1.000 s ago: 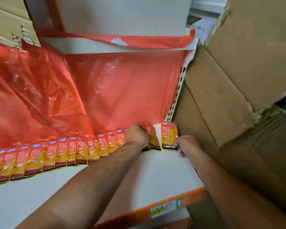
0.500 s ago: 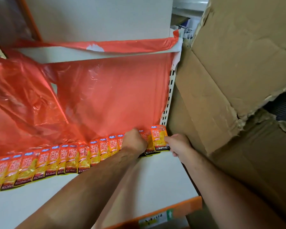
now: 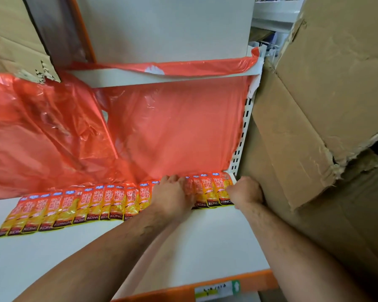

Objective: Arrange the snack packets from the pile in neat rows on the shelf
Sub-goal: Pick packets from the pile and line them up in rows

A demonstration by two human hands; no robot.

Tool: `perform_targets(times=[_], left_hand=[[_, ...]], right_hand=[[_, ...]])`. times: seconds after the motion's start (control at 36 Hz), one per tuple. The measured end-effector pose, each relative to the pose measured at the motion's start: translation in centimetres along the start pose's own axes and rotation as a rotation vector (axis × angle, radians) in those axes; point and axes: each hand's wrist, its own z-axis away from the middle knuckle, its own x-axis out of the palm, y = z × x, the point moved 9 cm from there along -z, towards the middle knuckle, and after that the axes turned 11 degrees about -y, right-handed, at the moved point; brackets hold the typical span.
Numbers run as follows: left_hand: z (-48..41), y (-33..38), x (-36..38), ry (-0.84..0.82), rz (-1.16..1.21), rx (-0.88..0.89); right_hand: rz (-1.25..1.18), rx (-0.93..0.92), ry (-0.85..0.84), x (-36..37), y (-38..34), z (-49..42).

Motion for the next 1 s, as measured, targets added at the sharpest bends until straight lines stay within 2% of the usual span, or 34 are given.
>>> perform_targets(times=[0.14,0.22,0.33,0.44,0.53,0.69,1.0], left_hand=[[2.1,-2.2,0.3,-0.026,-0.02,-0.051],[3.2,-3.5,0.2,-0.033,-0.006,-0.067],[5.8,-5.5,0.1,-0.036,0.038,-0.098],[9.4,-9.1,1.0,-0.098,0.024,-0.15],[12.2,-13.1,0.8,-0.125,0.019,-0.213],[20.4,-22.1,-0.3,-0.126,0.073,-0.369],[38.2,-40.1,-2.2,-0.009,0.157,-0.582]], right_hand=[[0.073,-0.012,0.008,-0.5,-1.2,1.0],[0.153,-0.092,0.028,-0.9,-3.3,2.8],[0.234,-0.425,0.018,1.2,-8.6,7.1],[0.337,-0.678,-0.258,7.4,-12.8,12.3],[0.379,-0.743,-0.367,10.3,-15.6,15.7],[0.486,-0.845,-0.45,15.9,-21.7,23.2],[0.57,-1.035,-0.453,27.7,-33.0,40.6]])
